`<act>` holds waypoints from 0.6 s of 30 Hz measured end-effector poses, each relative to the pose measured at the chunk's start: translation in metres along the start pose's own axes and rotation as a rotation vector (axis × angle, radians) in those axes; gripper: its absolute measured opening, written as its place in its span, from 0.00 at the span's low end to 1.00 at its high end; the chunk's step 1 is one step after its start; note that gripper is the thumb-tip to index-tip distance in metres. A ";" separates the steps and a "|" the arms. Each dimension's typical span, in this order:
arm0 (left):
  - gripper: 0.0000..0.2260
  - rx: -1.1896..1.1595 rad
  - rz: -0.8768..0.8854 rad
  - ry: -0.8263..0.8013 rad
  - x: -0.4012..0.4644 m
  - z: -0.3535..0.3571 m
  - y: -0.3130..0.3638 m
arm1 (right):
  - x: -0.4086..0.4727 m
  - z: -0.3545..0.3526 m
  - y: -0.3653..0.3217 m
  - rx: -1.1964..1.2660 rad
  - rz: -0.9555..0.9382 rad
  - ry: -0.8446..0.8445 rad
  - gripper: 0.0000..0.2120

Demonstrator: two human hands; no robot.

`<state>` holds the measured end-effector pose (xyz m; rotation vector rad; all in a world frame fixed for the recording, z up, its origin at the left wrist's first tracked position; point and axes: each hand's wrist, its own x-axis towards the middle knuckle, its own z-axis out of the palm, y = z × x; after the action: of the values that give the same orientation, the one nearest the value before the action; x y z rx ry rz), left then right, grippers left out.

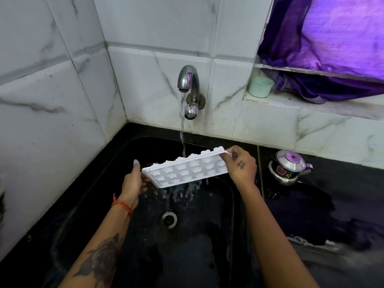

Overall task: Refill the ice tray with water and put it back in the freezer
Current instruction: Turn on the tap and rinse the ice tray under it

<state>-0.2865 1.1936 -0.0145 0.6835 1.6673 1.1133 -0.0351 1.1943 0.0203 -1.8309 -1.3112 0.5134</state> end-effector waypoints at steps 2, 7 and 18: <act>0.23 -0.004 0.011 -0.019 -0.006 0.002 -0.002 | -0.002 0.000 0.000 -0.065 0.040 -0.002 0.12; 0.13 0.007 -0.025 -0.162 -0.013 0.002 0.005 | -0.001 0.003 0.009 -0.059 0.165 0.036 0.13; 0.10 0.161 0.037 -0.214 0.002 0.012 0.021 | 0.008 -0.005 0.035 0.262 0.397 0.075 0.11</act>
<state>-0.2772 1.2080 0.0026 0.9078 1.5759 0.9033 -0.0077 1.1948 -0.0033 -1.8699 -0.7860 0.7788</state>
